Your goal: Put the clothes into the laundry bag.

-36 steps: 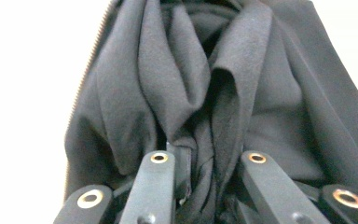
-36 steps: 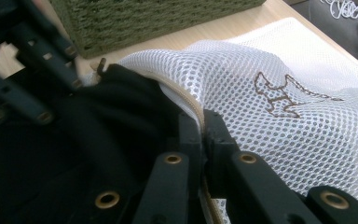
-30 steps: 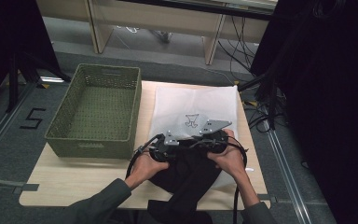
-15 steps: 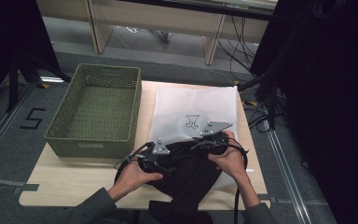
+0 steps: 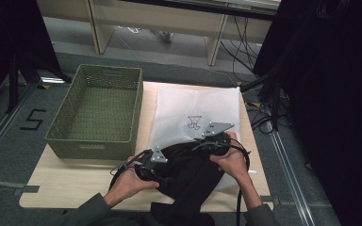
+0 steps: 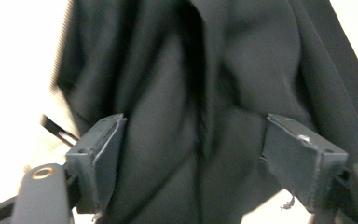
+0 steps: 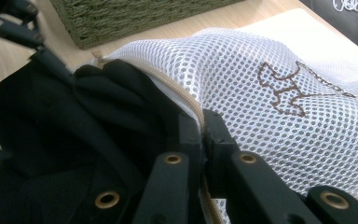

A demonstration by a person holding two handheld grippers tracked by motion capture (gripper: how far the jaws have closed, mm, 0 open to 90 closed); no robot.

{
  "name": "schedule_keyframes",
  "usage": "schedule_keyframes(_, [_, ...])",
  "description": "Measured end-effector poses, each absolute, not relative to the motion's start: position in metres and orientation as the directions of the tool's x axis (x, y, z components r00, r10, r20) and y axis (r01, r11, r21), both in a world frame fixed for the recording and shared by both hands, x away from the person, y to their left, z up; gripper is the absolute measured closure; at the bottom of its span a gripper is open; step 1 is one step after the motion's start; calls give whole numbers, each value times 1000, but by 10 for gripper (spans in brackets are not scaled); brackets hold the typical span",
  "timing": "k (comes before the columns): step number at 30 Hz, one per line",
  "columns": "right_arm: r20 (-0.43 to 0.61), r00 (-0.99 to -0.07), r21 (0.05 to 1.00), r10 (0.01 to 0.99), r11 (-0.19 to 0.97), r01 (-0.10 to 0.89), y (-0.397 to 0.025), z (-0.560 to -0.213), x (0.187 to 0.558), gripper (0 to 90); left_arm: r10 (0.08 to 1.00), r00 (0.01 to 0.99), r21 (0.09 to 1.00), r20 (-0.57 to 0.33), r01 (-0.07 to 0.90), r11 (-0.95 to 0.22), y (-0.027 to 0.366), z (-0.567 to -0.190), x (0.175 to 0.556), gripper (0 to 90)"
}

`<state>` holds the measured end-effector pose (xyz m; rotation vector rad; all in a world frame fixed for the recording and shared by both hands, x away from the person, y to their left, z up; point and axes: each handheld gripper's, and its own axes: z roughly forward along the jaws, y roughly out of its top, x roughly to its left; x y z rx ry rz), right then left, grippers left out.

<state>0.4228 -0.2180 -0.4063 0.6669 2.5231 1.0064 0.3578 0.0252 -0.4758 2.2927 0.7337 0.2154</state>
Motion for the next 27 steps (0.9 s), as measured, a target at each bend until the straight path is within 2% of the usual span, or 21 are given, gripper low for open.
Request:
schedule_keyframes(3, [-143, -834, 711, 533, 641, 288, -220, -406, 424, 882, 542, 839, 659, -47, 434, -615, 19, -481, 354, 172])
schedule_keyframes(11, [-154, -832, 705, 533, 649, 285, -218, -405, 423, 882, 518, 855, 626, -12, 410, -663, 1, -497, 357, 172])
schedule_keyframes(16, [-156, -833, 697, 531, 657, 288, -216, -407, 424, 882, 489, 869, 625, 76, 340, -703, -6, -499, 361, 389])
schedule_keyframes(21, [-150, -833, 696, 533, 655, 294, -215, -407, 424, 882, 450, 887, 634, 105, 289, -717, -9, -495, 365, 713])
schedule_keyframes(23, [-155, -837, 697, 525, 658, 283, -214, -406, 424, 882, 446, 890, 638, 96, 289, -714, -9, -491, 367, 767])
schedule_keyframes(27, [-152, -833, 698, 531, 654, 290, -213, -405, 424, 882, 462, 885, 657, 59, 314, -685, -11, -484, 376, 781])
